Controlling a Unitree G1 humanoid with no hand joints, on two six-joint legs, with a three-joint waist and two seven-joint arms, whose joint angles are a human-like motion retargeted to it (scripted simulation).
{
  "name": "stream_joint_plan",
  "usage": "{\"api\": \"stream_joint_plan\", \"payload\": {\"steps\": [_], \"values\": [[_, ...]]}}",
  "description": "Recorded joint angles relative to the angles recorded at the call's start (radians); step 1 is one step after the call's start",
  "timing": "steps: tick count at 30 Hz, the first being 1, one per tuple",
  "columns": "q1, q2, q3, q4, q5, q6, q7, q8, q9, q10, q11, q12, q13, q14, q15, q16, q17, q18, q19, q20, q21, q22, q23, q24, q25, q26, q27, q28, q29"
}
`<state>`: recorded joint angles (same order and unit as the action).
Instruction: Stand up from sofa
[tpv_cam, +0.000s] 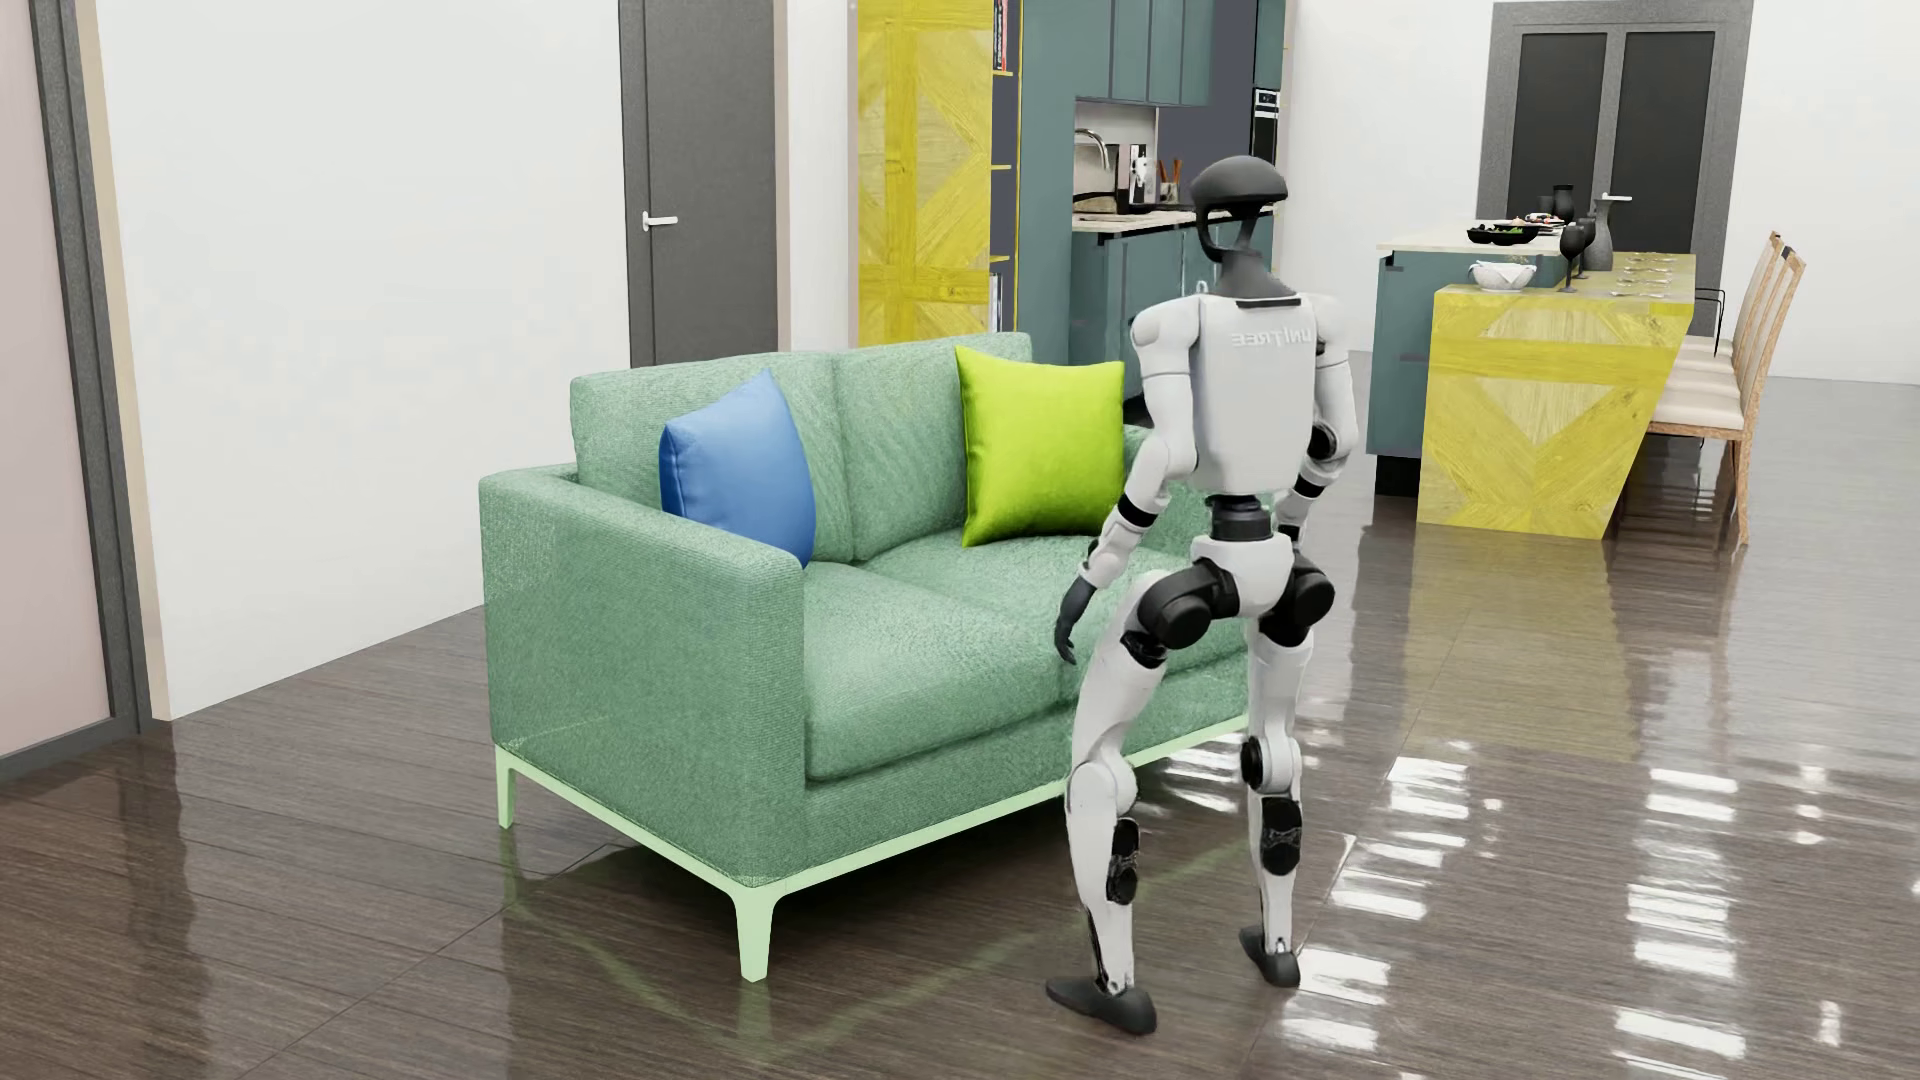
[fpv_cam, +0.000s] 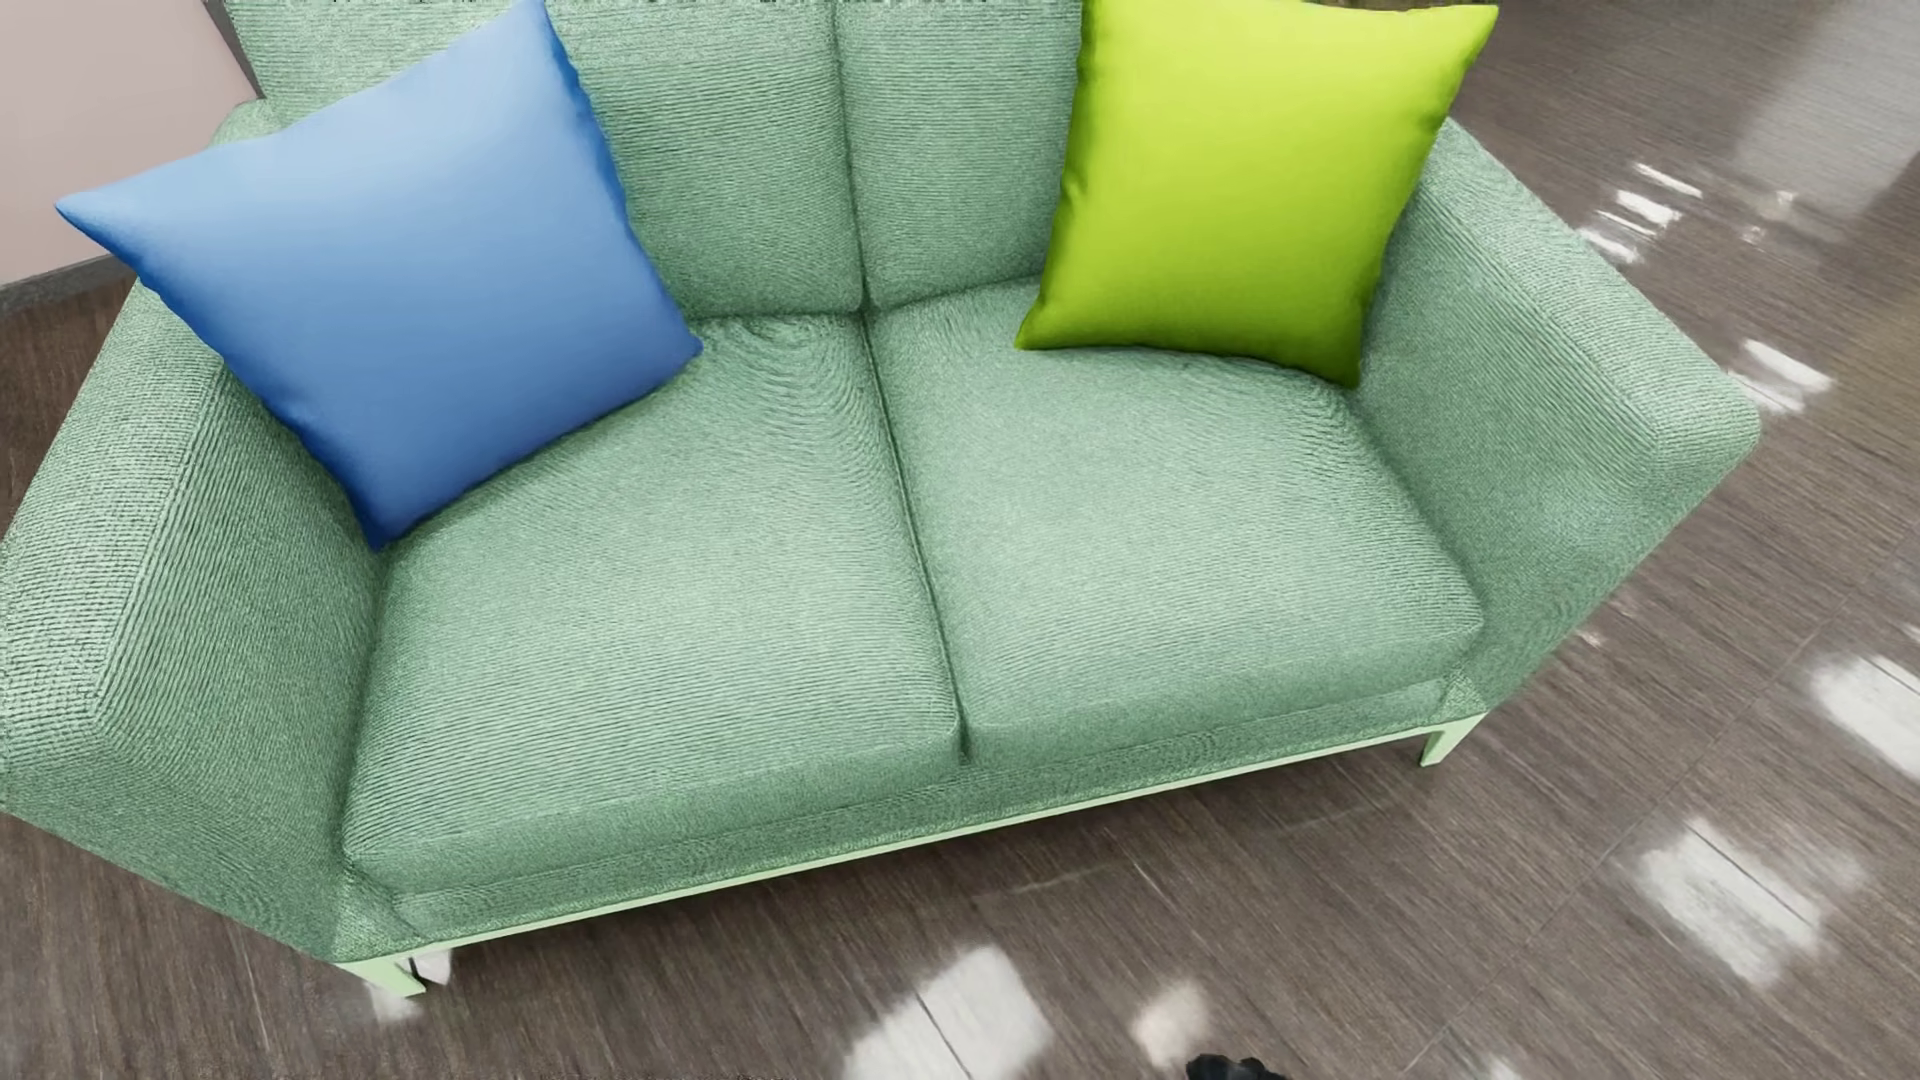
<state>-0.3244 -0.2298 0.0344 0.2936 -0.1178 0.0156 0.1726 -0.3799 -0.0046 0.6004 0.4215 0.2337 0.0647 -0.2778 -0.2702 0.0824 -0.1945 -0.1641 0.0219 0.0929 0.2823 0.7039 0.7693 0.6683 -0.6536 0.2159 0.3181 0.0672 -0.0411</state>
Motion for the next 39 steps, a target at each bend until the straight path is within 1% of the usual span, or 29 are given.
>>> {"api": "stream_joint_plan", "payload": {"steps": [1,2,3,4,5,6,8,10,15,21,26,31,33,36,39], "values": [[-0.009,0.003,0.0,-0.071,0.0,-0.002,-0.065,-0.008,-0.002,0.009,0.003,-0.004,-0.004,-0.034,-0.006,0.001,-0.011,-0.04,-0.007,0.002,0.004,0.001,-0.005,0.003,0.009,-0.002,-0.001,-0.011,-0.003],[-0.007,0.008,-0.004,-0.104,-0.001,-0.003,-0.063,-0.021,-0.005,0.005,0.002,-0.008,-0.005,-0.058,-0.01,0.004,-0.02,-0.028,-0.013,0.002,0.002,0.002,-0.01,0.005,0.019,-0.005,-0.001,-0.029,-0.009],[0.012,0.016,-0.01,-0.097,-0.002,-0.002,0.01,-0.036,-0.009,-0.023,-0.006,-0.012,-0.002,-0.072,-0.011,0.008,-0.025,0.013,-0.019,-0.001,-0.003,0.003,-0.014,0.006,0.03,-0.007,0.002,-0.045,-0.016],[0.039,0.025,-0.013,-0.092,-0.001,-0.001,0.074,-0.047,-0.013,-0.07,-0.017,-0.017,0.001,-0.061,-0.011,0.01,-0.029,0.082,-0.023,-0.003,-0.009,0.005,-0.016,0.009,0.042,-0.006,0.005,-0.051,-0.024],[0.067,0.034,-0.013,-0.092,0.001,0.0,0.112,-0.053,-0.017,-0.121,-0.028,-0.02,0.004,-0.05,-0.009,0.011,-0.029,0.123,-0.026,-0.003,-0.012,0.006,-0.012,0.011,0.052,-0.005,0.009,-0.05,-0.031],[0.091,0.042,-0.012,-0.101,0.001,0.0,0.117,-0.058,-0.02,-0.166,-0.037,-0.031,0.012,-0.042,-0.007,0.004,-0.03,0.127,-0.028,-0.004,-0.011,0.011,-0.01,0.011,0.058,0.006,0.016,-0.041,-0.033],[0.12,0.057,-0.012,-0.117,-0.004,-0.001,0.107,-0.069,-0.024,-0.223,-0.049,-0.042,0.023,-0.019,-0.006,-0.001,-0.024,0.107,-0.028,-0.009,0.001,0.014,0.008,0.007,0.063,0.01,0.028,-0.036,-0.02],[0.126,0.065,-0.014,-0.129,-0.012,-0.003,0.097,-0.084,-0.025,-0.245,-0.058,-0.047,0.03,-0.007,-0.004,0.001,-0.016,0.088,-0.027,-0.017,0.026,0.008,0.029,0.006,0.06,0.002,0.032,-0.038,0.006],[0.111,0.061,-0.012,-0.142,-0.024,0.004,0.073,-0.108,-0.023,-0.236,-0.054,-0.026,0.022,-0.001,-0.003,0.008,-0.001,0.094,-0.031,-0.008,0.091,-0.018,0.08,-0.005,0.045,-0.011,0.022,-0.033,0.047],[0.095,0.036,-0.004,-0.126,-0.014,0.015,0.087,-0.09,-0.016,-0.221,-0.041,0.01,0.006,-0.003,-0.002,0.017,0.0,0.097,-0.038,-0.018,0.102,0.014,0.047,-0.005,0.039,0.015,0.01,-0.036,0.025],[0.082,0.02,-0.001,-0.117,-0.006,0.019,0.09,-0.084,-0.013,-0.22,-0.031,0.032,-0.017,-0.009,-0.004,0.024,-0.012,0.104,-0.047,-0.025,0.109,0.028,0.045,-0.005,0.041,0.011,0.001,-0.052,0.006],[0.049,-0.016,0.002,-0.103,-0.005,0.023,0.085,-0.073,-0.005,-0.172,0.021,0.033,-0.035,-0.036,-0.034,0.021,-0.019,0.113,-0.062,-0.03,0.13,0.001,0.065,-0.009,0.043,-0.002,0.007,-0.045,0.016],[0.044,-0.028,0.003,-0.099,-0.005,0.023,0.089,-0.067,-0.003,-0.165,0.038,0.023,-0.037,-0.034,-0.04,0.016,-0.02,0.114,-0.066,-0.033,0.14,0.0,0.069,-0.009,0.046,0.003,0.011,-0.037,0.022],[0.011,-0.033,0.003,-0.078,0.007,0.023,0.081,-0.063,0.0,-0.104,0.045,0.013,-0.032,-0.035,-0.043,0.022,-0.013,0.105,-0.072,-0.035,0.145,-0.002,0.061,-0.011,0.05,0.005,0.012,-0.034,0.016],[-0.039,-0.042,0.005,-0.053,0.018,0.029,0.05,-0.053,0.007,0.011,0.073,0.015,-0.03,-0.033,-0.059,0.026,-0.002,0.083,-0.071,-0.026,0.154,-0.014,0.063,-0.02,0.053,0.004,0.014,-0.026,0.016]]}}
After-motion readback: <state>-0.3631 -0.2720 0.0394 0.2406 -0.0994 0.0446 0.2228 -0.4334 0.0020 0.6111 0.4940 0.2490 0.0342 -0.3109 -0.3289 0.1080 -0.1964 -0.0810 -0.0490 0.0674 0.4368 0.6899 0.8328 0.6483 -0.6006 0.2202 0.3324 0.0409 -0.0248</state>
